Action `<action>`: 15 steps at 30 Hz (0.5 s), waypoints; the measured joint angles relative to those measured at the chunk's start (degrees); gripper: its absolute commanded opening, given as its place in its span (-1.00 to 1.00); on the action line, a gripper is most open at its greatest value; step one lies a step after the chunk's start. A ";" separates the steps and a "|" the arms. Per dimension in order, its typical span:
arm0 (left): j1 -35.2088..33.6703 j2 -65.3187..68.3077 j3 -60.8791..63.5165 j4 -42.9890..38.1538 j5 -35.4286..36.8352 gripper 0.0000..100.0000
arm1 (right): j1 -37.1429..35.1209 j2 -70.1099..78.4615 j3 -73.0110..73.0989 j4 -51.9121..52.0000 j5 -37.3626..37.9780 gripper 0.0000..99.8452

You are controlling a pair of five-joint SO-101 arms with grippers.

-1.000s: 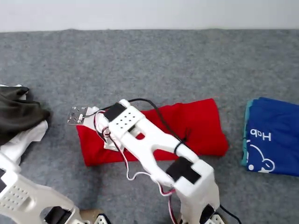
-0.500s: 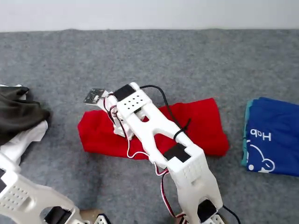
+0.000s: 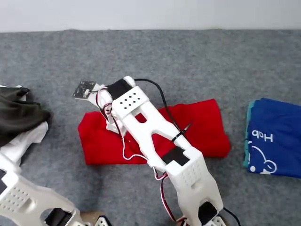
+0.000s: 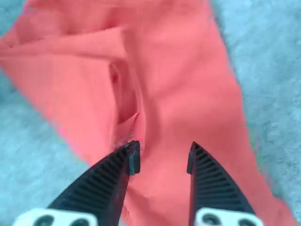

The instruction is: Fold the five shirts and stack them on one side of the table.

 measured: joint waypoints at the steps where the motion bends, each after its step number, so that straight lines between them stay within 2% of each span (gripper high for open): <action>1: -0.09 0.00 0.00 0.00 0.00 -0.97 | -0.70 0.00 0.00 1.49 0.00 -0.90; 3: -0.09 0.00 0.00 0.00 0.18 -0.97 | -2.11 0.00 0.00 4.31 0.00 -0.99; 15: -0.09 0.00 0.00 0.00 0.09 -0.97 | -4.75 -9.67 0.00 4.57 0.00 -0.96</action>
